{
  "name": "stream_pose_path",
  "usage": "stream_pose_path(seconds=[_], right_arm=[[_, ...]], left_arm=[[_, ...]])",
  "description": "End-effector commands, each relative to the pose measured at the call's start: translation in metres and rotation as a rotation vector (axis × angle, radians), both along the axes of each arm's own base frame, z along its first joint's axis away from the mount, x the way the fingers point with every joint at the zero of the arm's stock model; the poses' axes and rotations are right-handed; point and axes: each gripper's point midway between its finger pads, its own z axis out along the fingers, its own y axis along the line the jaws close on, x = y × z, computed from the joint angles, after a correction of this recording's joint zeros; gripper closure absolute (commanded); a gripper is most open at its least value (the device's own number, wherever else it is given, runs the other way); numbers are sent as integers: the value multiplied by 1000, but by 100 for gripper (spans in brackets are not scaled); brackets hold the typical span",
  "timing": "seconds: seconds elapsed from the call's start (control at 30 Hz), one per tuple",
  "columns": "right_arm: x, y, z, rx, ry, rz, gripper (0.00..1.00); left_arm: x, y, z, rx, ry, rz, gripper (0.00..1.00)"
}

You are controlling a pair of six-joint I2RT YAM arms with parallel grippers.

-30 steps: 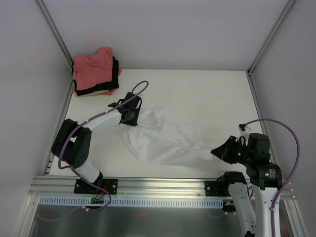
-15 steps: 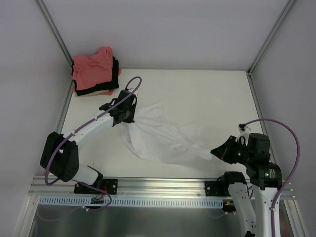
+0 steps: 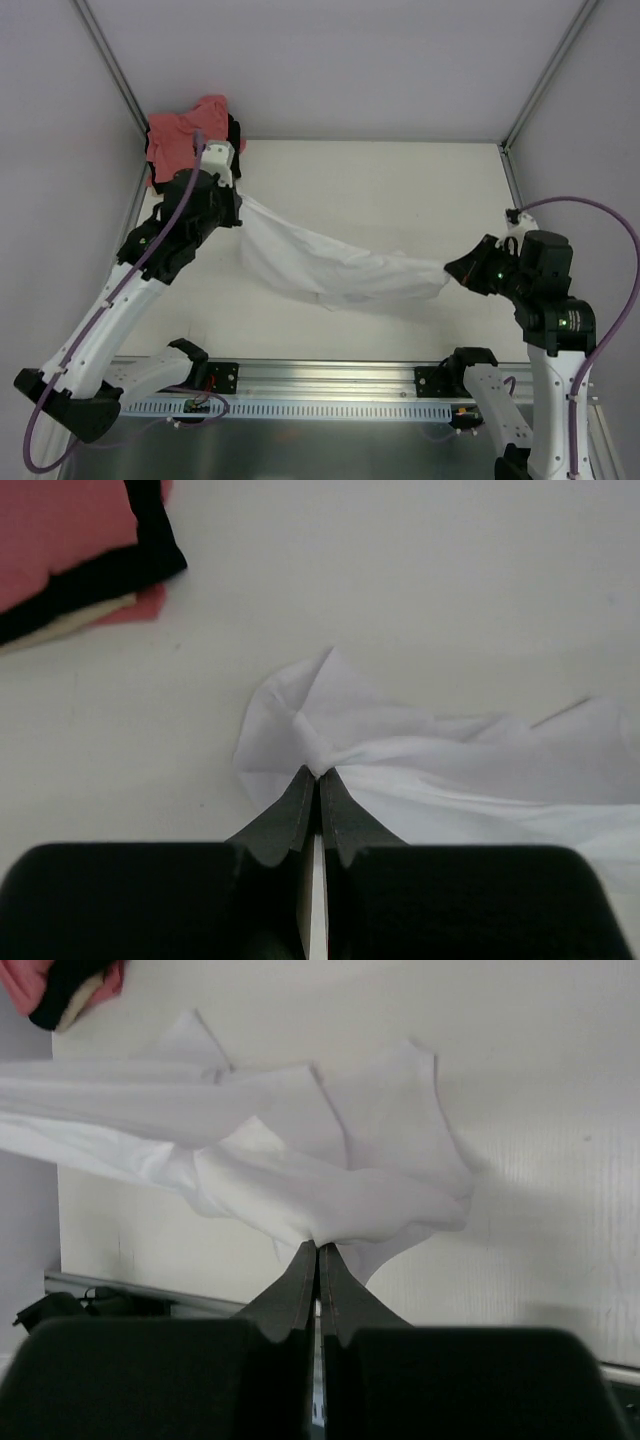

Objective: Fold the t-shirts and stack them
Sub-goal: Flatten out the tshirt

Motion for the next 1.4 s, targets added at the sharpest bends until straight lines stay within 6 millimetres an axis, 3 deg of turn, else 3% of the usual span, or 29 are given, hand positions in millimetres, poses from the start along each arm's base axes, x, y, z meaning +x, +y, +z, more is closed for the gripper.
stream_pose_path(seconds=[0.0, 0.03, 0.13, 0.17, 0.2, 0.37, 0.43, 0.5, 0.63, 0.7, 0.87, 0.9, 1.07, 1.17, 1.27, 1.3, 1.37], right_arm=[[41, -22, 56, -114, -177, -72, 99], [47, -25, 79, -126, -235, -82, 100], [66, -31, 99, -161, -251, -96, 100], [67, -31, 121, -162, -298, -96, 99], [72, -30, 127, -160, -302, -92, 99], [56, -29, 195, -143, -470, -102, 99], [48, -27, 207, -131, -497, -103, 99], [37, -23, 221, -102, -536, -92, 99], [11, -10, 237, -30, -589, -51, 99], [-9, -1, 245, 5, -622, -9, 99], [-75, 13, 279, 60, -780, 71, 99], [-96, 16, 289, 70, -825, 85, 99], [-130, 23, 310, 108, -904, 123, 99], [-115, 22, 316, 107, -904, 114, 99], [-70, 15, 315, 81, -841, 68, 99], [-45, 10, 314, 59, -807, 44, 100], [-12, 5, 313, 36, -783, 17, 99]], left_arm=[[-16, 19, 63, -4, -147, 22, 100], [-21, 23, 83, -23, -194, 28, 100], [-30, 30, 105, -24, -237, 24, 100], [-34, 32, 121, -35, -269, 25, 100], [-37, 34, 129, -41, -281, 25, 100], [-64, 45, 176, -113, -384, 14, 100], [-78, 48, 197, -154, -429, -5, 100], [-89, 46, 205, -182, -439, -39, 100], [-117, 43, 225, -254, -482, -121, 100], [-128, 39, 224, -276, -460, -157, 100], [-176, 30, 232, -385, -478, -308, 100], [-188, 31, 234, -409, -491, -337, 100], [-217, 30, 242, -467, -511, -412, 100], [-216, 30, 248, -462, -523, -410, 100], [-193, 28, 248, -414, -509, -372, 100], [-177, 23, 245, -380, -492, -357, 100], [-155, 20, 245, -341, -494, -321, 100]])
